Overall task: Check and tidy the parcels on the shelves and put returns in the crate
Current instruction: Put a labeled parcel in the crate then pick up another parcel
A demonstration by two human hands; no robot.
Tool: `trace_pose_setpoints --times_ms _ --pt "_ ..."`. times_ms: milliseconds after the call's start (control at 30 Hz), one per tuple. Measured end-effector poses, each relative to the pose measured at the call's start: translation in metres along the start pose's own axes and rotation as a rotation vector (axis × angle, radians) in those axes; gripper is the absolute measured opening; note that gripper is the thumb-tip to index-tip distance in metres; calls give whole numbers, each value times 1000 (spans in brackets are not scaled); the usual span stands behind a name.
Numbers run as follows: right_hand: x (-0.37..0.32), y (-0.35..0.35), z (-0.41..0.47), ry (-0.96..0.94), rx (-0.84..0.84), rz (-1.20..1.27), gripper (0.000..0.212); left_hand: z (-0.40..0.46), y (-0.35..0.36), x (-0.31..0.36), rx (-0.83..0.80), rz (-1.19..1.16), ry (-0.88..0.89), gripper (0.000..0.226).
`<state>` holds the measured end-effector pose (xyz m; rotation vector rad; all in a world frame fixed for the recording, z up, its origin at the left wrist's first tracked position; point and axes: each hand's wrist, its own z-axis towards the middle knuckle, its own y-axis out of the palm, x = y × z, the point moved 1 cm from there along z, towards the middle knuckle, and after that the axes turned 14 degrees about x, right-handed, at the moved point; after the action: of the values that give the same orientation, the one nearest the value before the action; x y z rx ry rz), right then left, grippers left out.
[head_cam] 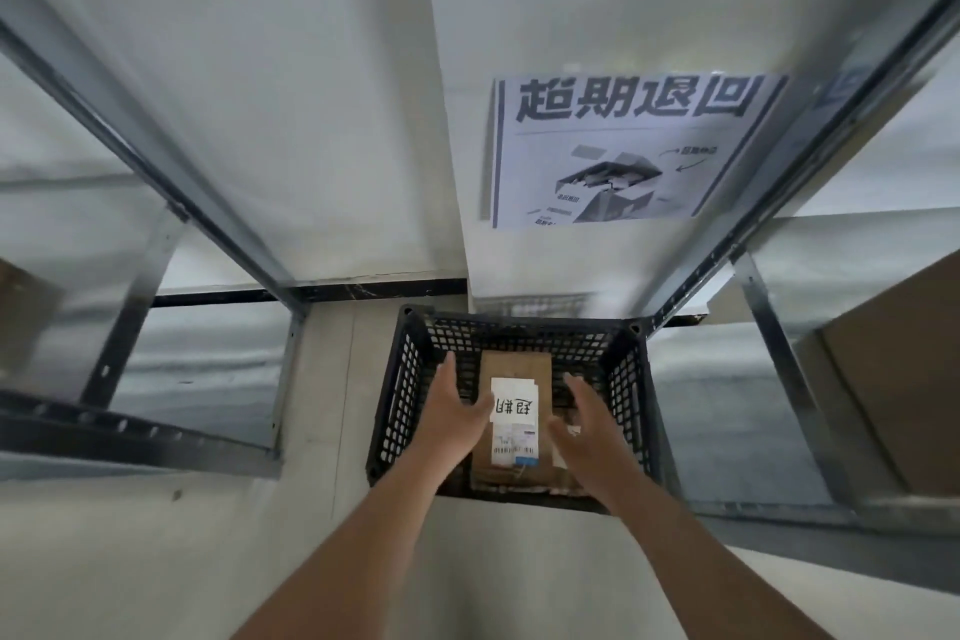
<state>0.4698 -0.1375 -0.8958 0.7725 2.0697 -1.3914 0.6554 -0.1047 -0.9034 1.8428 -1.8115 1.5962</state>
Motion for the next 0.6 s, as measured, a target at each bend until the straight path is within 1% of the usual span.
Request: trace_pose_setpoints --times_ms 67,133,267,333,400,467,600 --pt "-54 -49 -15 -83 97 -38 67 -24 -44 57 83 40 112 86" --pt "-116 -102 -31 -188 160 -89 70 -57 -97 127 152 113 256 83" --pt "-262 -223 -72 -432 358 -269 73 -133 -209 267 403 426 515 78" --pt "-331 -278 -96 -526 433 -338 76 -174 -262 330 539 507 615 78" --pt "-389 -327 -124 -589 494 -392 77 -215 -311 384 657 560 719 78" --pt "-434 -369 -157 -643 560 -433 75 -251 -350 426 753 571 776 77" --pt "-503 -440 -231 -709 743 -495 73 -321 -410 493 887 533 873 78"
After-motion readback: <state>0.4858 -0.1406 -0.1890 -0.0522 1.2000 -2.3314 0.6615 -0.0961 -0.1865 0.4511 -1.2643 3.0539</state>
